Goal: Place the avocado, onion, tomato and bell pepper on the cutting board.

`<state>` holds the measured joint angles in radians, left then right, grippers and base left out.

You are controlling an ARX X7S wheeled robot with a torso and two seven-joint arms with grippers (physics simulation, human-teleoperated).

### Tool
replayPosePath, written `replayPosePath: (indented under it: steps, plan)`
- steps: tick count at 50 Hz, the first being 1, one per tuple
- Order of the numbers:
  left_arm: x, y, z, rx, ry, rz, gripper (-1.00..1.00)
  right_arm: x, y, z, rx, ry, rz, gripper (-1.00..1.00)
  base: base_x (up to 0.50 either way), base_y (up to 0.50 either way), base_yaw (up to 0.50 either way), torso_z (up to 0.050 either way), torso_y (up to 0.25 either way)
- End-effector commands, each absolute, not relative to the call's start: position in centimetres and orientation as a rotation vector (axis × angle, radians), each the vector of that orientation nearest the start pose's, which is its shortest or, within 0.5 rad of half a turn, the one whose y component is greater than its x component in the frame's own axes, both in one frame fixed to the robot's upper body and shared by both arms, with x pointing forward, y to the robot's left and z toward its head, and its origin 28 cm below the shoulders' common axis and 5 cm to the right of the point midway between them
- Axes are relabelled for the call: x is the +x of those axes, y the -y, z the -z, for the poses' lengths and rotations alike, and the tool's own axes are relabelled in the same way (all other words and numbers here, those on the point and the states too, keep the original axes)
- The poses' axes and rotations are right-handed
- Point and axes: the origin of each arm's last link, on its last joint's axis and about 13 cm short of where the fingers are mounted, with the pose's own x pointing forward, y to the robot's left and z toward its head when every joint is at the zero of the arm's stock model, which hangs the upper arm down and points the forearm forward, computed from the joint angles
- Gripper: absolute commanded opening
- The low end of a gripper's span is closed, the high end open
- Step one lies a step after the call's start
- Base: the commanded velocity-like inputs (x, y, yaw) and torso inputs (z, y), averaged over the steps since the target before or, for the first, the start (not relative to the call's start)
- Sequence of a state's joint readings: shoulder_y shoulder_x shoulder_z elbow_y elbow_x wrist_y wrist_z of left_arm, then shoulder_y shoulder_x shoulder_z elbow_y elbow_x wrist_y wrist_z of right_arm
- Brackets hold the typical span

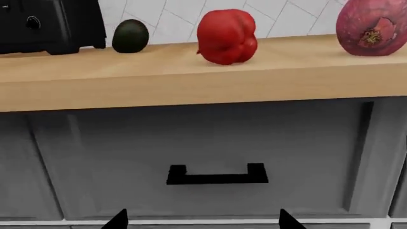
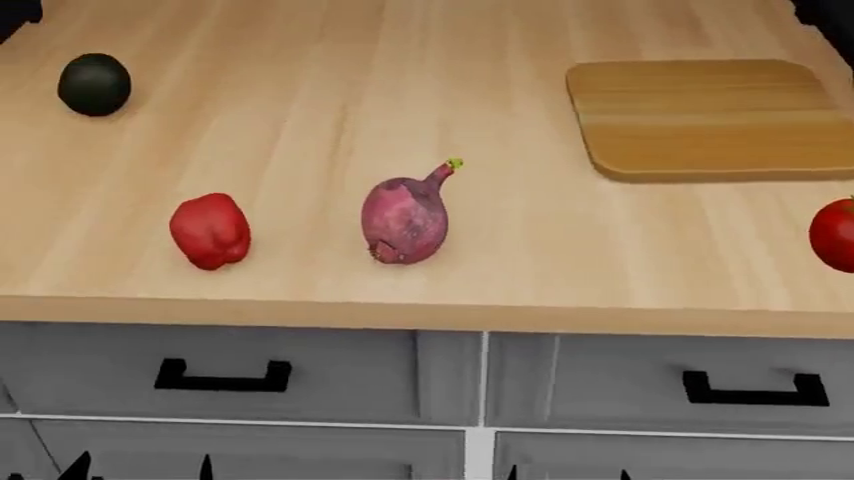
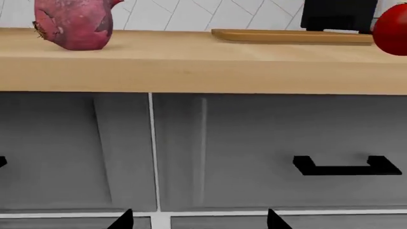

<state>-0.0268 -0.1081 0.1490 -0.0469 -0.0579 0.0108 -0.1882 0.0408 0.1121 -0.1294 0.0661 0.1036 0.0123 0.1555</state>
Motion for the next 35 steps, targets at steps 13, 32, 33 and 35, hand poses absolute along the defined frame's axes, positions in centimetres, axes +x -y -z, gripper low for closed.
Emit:
replayPosePath:
  steps: [13,32,33,35]
  plan:
    - [21.41,-20.17,-0.85,0.052,-0.003,-0.031,1.0,21.58,9.82,-0.64,-0.013,-0.055,0.023,1.0,0.0,0.5,0.0,0.0,0.0]
    - [21.58,-20.2,-0.74,0.065,-0.026,-0.051,1.0,21.46,9.73,-0.91,-0.036,-0.04,0.024,1.0,0.0,0.41,0.0,0.0,0.0]
    - [21.57,-20.19,-0.79,0.071,-0.02,-0.052,1.0,21.48,9.7,-1.06,-0.042,-0.046,0.022,1.0,0.0,0.0,0.0,0.0,0.0]
    - [21.53,-20.25,-1.02,0.071,-0.019,-0.053,1.0,21.44,9.83,-1.29,-0.028,-0.05,0.026,1.0,0.0,0.0,0.0,0.0,0.0]
